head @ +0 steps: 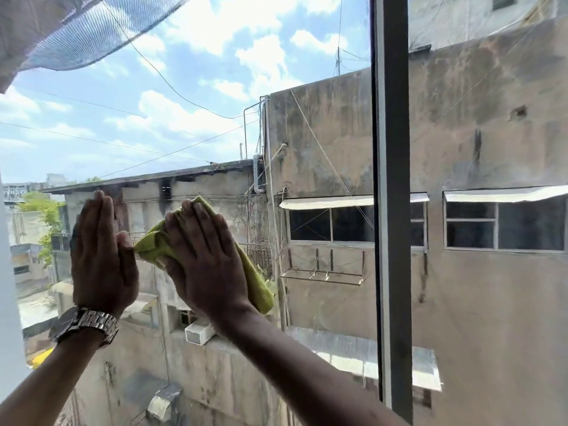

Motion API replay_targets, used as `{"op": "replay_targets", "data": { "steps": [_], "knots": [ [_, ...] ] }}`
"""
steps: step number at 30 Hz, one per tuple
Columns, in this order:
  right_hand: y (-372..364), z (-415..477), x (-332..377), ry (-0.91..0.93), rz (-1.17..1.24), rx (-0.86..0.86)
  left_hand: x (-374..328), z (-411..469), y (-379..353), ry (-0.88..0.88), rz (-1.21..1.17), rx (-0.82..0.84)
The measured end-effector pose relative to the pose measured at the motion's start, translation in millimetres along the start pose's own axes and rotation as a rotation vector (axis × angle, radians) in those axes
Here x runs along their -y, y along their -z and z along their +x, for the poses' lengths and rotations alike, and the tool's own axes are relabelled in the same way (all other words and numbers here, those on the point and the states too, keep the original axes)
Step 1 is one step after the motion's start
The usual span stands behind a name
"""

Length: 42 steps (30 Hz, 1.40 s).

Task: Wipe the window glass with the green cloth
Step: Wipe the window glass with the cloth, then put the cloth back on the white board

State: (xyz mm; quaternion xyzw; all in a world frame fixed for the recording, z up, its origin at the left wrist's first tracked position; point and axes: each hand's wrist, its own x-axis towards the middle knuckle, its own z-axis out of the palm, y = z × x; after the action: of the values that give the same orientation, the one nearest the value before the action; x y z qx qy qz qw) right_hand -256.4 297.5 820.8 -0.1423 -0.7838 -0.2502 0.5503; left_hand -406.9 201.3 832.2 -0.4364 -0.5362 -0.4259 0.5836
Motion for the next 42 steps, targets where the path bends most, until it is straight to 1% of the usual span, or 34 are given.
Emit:
{"op": "replay_targets", "data": {
  "steps": [2,3,8,10,12,14,17,19,21,22,23,25,26,28,29,30,31,32,34,36,37,38,39,40,41,42],
  "knots": [
    [-1,1,2,-0.009,0.012,-0.003,1,0,2,0.059,-0.027,-0.051],
    [-1,3,2,-0.009,0.018,0.005,0,0,2,0.059,-0.032,-0.059],
    [8,29,3,-0.05,0.058,-0.011,-4,1,6,0.043,-0.074,-0.01],
    [22,43,-4,-0.041,0.018,0.034,-3,4,8,-0.018,-0.034,0.039],
    [37,50,-14,0.017,-0.081,0.099,-1,4,7,-0.07,0.064,0.066],
    [55,54,-21,0.063,-0.115,0.125,-4,2,7,-0.062,0.158,0.104],
    [83,58,-24,0.02,-0.063,0.139,-19,1,16,0.029,0.193,0.215],
    [97,53,-25,-0.031,-0.045,0.204,-39,-11,23,0.168,0.164,0.211],
    [103,39,-27,-0.062,-0.122,0.2,-65,-43,29,0.363,0.045,0.187],
    [104,27,-27,-0.062,-0.121,0.203,-81,-66,33,0.416,-0.025,0.186],
    [102,12,-24,-0.055,-0.079,0.243,-97,-93,35,0.429,-0.087,0.206],
    [100,-37,-11,-0.062,0.079,0.418,-129,-161,40,0.47,-0.198,0.323],
    [101,-66,-5,-0.099,0.166,0.498,-145,-193,45,0.543,-0.259,0.388],
    [101,-140,11,-0.215,0.314,0.703,-172,-266,60,0.794,-0.388,0.539],
    [100,-182,19,-0.262,0.375,0.802,-183,-305,69,0.947,-0.483,0.658],
    [98,-228,28,-0.299,0.434,0.897,-193,-345,83,1.095,-0.573,0.8],
    [99,-269,34,-0.339,0.484,0.967,-202,-380,98,1.197,-0.641,0.949],
    [99,-311,40,-0.389,0.519,1.035,-211,-413,115,1.242,-0.676,1.106],
    [99,-408,55,-0.549,0.616,1.189,-231,-493,150,1.319,-0.7,1.453],
    [107,-501,69,-0.763,0.674,1.316,-251,-567,195,1.386,-0.732,1.771],
    [114,-551,76,-0.883,0.666,1.385,-263,-609,222,1.448,-0.732,1.89],
    [120,-600,82,-1.002,0.661,1.447,-273,-646,247,1.521,-0.701,1.978],
    [128,-648,87,-1.105,0.654,1.508,-285,-681,272,1.616,-0.663,2.03],
    [140,-696,92,-1.211,0.641,1.565,-298,-712,298,1.742,-0.591,2.047],
    [151,-738,96,-1.334,0.625,1.604,-309,-736,321,1.876,-0.509,2.031],
    [164,-785,104,-1.463,0.606,1.641,-321,-763,343,2.005,-0.419,1.98]
  ]
}}
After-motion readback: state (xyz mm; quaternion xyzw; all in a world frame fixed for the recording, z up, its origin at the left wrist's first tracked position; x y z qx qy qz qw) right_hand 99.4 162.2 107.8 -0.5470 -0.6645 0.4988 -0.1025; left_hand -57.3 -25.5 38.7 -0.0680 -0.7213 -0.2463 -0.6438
